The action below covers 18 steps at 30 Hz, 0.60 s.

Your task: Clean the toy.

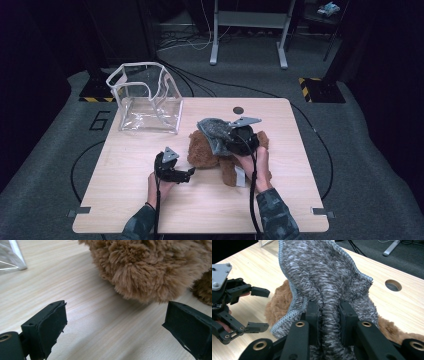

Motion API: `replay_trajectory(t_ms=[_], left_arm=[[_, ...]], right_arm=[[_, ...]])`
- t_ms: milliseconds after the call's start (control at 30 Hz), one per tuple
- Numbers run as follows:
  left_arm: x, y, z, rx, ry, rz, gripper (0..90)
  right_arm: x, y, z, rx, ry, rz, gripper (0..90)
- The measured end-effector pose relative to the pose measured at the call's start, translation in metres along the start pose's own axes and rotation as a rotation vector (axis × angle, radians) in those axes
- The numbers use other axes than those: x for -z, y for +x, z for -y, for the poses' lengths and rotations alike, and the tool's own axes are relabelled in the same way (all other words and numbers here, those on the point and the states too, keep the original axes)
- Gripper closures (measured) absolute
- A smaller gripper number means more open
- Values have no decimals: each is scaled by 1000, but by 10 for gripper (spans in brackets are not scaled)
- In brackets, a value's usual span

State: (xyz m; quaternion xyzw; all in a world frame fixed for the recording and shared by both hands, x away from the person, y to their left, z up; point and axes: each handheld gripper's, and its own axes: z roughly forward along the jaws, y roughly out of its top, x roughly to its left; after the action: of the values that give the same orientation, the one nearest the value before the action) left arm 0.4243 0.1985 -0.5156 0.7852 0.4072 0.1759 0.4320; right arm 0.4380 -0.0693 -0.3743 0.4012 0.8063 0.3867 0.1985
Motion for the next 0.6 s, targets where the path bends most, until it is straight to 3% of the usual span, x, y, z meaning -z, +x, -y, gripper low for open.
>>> replay_trajectory(t_ms=[167,200,267,300,500,600], left_arm=[[-4,2,3,20,-13,11,43],[-4,2,3,23,-14,20,44],[-5,2,3,22,-13,24,44],[-6,2,4,30,-23,25,45],[-9,3,6,70,-31,34,52],[-6,3,6,17,-30,17,63]], right_arm=[[-6,8,-2,-1,12,-10,733],[-8,8,-2,20,14,-15,733],[-10,12,-3,4,20,-15,733],[-12,13,-3,23,19,-19,733],[-22,21,-3,25,41,-21,733],[-25,25,-2,36,58,-29,733]])
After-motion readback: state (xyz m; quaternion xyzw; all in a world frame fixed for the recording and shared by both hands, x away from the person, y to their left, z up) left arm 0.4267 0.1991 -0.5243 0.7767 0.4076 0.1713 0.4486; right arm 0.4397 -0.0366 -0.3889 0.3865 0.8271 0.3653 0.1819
